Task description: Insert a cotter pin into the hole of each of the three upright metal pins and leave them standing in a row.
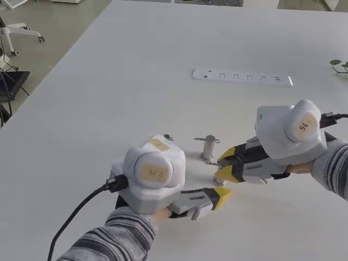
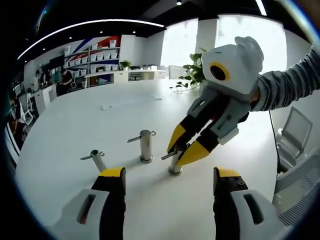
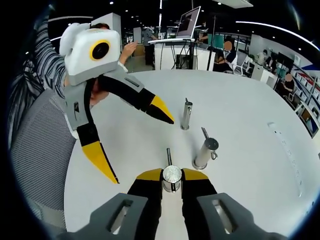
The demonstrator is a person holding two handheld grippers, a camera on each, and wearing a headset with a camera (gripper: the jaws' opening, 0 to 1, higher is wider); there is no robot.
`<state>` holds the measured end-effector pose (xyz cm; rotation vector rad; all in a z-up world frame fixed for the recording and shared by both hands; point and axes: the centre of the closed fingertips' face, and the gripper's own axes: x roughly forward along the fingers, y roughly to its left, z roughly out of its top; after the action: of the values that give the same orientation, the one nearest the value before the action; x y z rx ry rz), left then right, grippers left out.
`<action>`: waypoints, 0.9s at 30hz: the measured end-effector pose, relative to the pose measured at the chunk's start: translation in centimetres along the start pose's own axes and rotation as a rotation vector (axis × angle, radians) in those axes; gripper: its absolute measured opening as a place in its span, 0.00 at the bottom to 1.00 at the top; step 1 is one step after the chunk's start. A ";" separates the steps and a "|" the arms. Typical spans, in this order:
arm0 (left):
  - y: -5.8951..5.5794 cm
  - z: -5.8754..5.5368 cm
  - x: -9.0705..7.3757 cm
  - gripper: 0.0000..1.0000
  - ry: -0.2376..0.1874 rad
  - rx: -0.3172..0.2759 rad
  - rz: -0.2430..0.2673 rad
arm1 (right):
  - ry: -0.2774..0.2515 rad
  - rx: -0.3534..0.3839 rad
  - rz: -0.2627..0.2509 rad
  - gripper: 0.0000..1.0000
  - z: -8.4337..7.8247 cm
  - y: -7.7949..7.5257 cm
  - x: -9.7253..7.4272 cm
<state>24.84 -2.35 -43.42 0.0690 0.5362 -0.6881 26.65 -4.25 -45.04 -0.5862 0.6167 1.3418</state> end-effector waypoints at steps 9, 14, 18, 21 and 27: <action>0.6 0.4 -0.9 0.79 -0.020 -0.009 0.006 | 0.005 0.021 -0.011 0.08 -0.2 -1.1 -1.2; 0.9 0.8 -1.5 0.82 -0.032 -0.020 0.017 | 0.020 0.007 -0.016 0.08 -0.9 -2.0 -1.9; 1.2 0.9 -2.0 0.83 -0.038 -0.015 0.027 | 0.030 0.010 -0.023 0.08 -1.1 -2.6 -2.4; 1.5 0.8 -2.4 0.83 -0.034 0.000 0.038 | 0.035 0.011 -0.027 0.08 -1.4 -3.1 -2.7; 2.1 0.7 -3.1 0.85 -0.030 0.016 0.046 | 0.051 0.006 -0.033 0.08 -1.8 -4.0 -2.9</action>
<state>24.40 0.93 -41.53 0.0858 0.4990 -0.6475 30.14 -8.09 -44.17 -0.6249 0.6493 1.2971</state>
